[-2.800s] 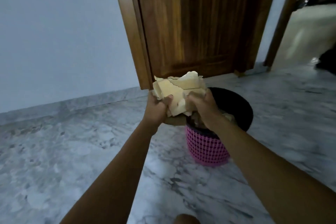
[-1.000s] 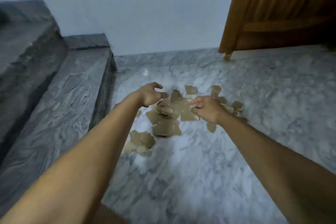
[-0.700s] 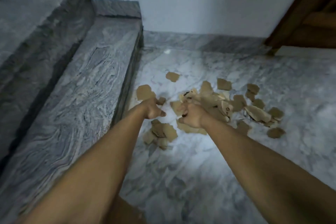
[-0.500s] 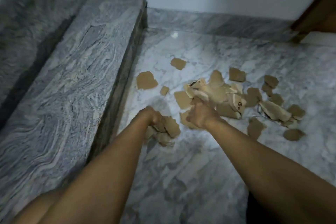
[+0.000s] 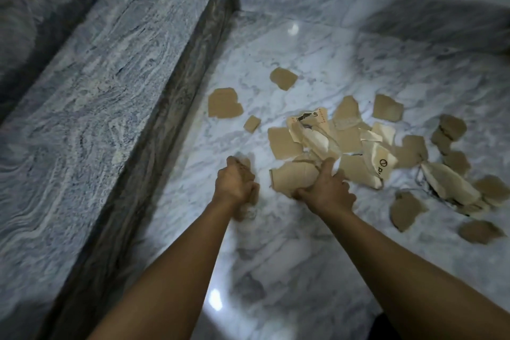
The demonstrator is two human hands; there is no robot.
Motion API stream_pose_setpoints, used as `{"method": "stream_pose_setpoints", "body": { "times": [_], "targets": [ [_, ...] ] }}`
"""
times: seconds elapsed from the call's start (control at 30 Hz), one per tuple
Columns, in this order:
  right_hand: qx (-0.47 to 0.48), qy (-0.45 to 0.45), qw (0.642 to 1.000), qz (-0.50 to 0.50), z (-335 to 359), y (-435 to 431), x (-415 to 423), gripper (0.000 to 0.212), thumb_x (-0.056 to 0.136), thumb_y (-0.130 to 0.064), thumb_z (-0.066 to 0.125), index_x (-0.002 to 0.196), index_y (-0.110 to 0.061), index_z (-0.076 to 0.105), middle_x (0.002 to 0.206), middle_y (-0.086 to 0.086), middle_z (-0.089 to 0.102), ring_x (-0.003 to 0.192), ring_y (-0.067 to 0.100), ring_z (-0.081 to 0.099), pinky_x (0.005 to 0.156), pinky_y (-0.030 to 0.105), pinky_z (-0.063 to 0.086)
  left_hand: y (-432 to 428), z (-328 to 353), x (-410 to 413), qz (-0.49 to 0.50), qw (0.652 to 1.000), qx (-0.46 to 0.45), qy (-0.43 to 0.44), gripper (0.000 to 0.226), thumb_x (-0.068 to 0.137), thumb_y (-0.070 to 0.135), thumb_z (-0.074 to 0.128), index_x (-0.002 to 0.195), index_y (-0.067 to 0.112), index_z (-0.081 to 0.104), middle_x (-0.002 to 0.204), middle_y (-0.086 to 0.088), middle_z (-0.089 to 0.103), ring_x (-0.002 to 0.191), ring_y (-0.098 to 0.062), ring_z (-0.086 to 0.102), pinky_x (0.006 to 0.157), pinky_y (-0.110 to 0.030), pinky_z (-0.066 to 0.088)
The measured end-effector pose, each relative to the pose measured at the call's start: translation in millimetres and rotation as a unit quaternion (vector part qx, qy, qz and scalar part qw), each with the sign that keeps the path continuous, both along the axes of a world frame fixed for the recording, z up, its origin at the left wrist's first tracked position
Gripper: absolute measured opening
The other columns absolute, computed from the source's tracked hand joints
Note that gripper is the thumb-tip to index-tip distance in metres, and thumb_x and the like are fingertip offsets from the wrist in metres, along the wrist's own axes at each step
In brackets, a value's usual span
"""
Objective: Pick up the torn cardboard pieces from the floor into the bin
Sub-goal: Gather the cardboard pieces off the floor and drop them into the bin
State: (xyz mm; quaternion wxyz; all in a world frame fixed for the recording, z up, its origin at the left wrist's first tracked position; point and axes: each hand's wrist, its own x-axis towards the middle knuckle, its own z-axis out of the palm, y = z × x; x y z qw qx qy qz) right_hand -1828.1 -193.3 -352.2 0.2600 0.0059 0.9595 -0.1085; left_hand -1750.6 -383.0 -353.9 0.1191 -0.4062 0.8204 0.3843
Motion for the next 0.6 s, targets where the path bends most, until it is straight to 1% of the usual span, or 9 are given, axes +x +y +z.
{"method": "stream_pose_setpoints", "body": {
  "times": [0.07,0.13,0.23,0.33,0.4,0.43,0.5,0.57,0.6],
  "targets": [
    [-0.006,-0.021,1.0,0.017,3,6,-5,0.123,0.066,-0.059,0.08,0.154,-0.02,0.003,0.152,0.021,0.027,0.132,0.042,0.042,0.102,0.055,0.04,-5,6,-3,-0.034,0.999,-0.031,-0.018,0.039,0.079,0.032,0.075,0.111,0.012,0.062,0.112,-0.01,0.068,0.107,-0.029,0.063,0.081,-0.027,0.047],
    [-0.021,-0.028,0.999,0.031,10,10,-12,0.122,0.063,-0.059,0.08,0.153,-0.02,0.007,0.154,0.02,0.025,0.137,0.041,0.037,0.106,0.055,0.039,-13,18,-7,-0.017,1.0,-0.01,-0.003,0.035,0.078,0.037,0.077,0.102,0.012,0.07,0.106,-0.01,0.072,0.104,-0.028,0.065,0.082,-0.028,0.049],
    [-0.049,0.024,0.995,0.081,21,10,-22,0.106,0.064,-0.052,0.078,0.148,-0.015,0.024,0.153,0.016,0.031,0.137,0.038,0.036,0.106,0.047,0.041,-37,45,-11,0.006,1.0,-0.002,0.011,0.036,0.074,0.043,0.083,0.077,0.012,0.065,0.089,-0.011,0.071,0.088,-0.026,0.066,0.072,-0.03,0.051],
    [-0.084,-0.001,0.983,0.165,32,5,-31,0.085,0.075,-0.046,0.076,0.143,-0.019,0.033,0.152,0.012,0.027,0.135,0.038,0.038,0.099,0.044,0.047,-54,69,-6,-0.035,0.999,-0.012,-0.005,0.04,0.076,0.049,0.079,0.079,0.014,0.06,0.086,-0.007,0.067,0.085,-0.026,0.063,0.068,-0.033,0.049],
    [-0.09,-0.046,0.968,0.23,38,0,-33,0.079,0.078,-0.043,0.074,0.143,-0.024,0.031,0.15,0.009,0.025,0.129,0.037,0.044,0.088,0.045,0.052,-56,73,0,-0.081,0.996,0.026,-0.039,0.047,0.072,0.055,0.078,0.085,0.013,0.064,0.093,-0.008,0.068,0.089,-0.027,0.065,0.073,-0.036,0.054],
    [-0.078,-0.06,0.96,0.262,40,-2,-34,0.079,0.079,-0.042,0.073,0.143,-0.025,0.03,0.148,0.009,0.025,0.127,0.036,0.045,0.083,0.045,0.053,-54,73,4,-0.107,0.992,0.037,-0.064,0.057,0.065,0.063,0.077,0.087,0.012,0.066,0.1,-0.011,0.069,0.094,-0.029,0.066,0.079,-0.04,0.057],
    [-0.035,-0.059,0.944,0.322,42,-5,-34,0.086,0.078,-0.044,0.075,0.146,-0.026,0.026,0.146,0.008,0.025,0.129,0.035,0.042,0.082,0.044,0.051,-44,65,10,-0.17,0.976,0.017,-0.135,0.071,0.055,0.074,0.073,0.093,0.014,0.066,0.124,-0.013,0.057,0.112,-0.032,0.057,0.093,-0.044,0.053],
    [0.011,-0.046,0.925,0.377,38,-5,-37,0.096,0.073,-0.048,0.08,0.148,-0.028,0.024,0.15,0.005,0.023,0.137,0.033,0.032,0.09,0.043,0.044,-25,51,18,-0.229,0.958,-0.038,-0.167,0.052,0.07,0.06,0.075,0.1,0.019,0.064,0.141,-0.009,0.033,0.128,-0.032,0.037,0.101,-0.042,0.046],
    [0.029,-0.041,0.913,0.405,35,-5,-38,0.099,0.07,-0.048,0.082,0.148,-0.029,0.024,0.151,0.003,0.023,0.139,0.032,0.028,0.095,0.043,0.041,-16,42,21,-0.239,0.956,-0.05,-0.161,0.038,0.074,0.053,0.075,0.093,0.022,0.063,0.145,-0.007,0.024,0.131,-0.032,0.03,0.101,-0.043,0.045]
  ]
}}
